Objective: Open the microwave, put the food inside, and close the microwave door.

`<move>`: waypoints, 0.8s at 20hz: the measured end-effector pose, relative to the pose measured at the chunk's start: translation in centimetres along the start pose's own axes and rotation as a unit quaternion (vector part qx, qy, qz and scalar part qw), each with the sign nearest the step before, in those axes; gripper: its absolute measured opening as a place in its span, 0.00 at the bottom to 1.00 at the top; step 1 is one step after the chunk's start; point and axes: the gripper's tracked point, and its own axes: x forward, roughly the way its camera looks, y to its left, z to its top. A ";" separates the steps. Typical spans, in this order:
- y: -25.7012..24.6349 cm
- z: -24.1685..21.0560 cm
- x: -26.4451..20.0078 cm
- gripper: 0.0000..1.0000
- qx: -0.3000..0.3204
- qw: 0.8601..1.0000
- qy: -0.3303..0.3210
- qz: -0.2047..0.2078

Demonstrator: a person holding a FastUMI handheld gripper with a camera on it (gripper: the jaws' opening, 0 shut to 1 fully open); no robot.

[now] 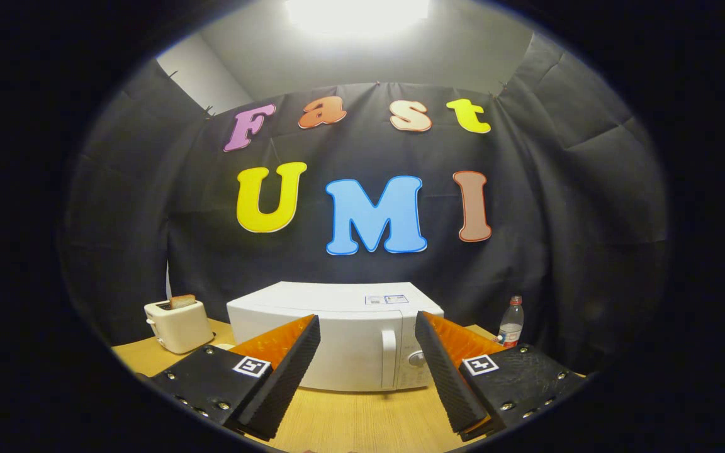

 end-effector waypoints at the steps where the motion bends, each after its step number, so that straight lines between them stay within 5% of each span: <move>1: -0.4 -0.5 1.1 0.95 0.003 1.000 0.003 -0.002; 16: -2.8 -12.3 11.5 0.95 -0.006 0.996 0.092 0.013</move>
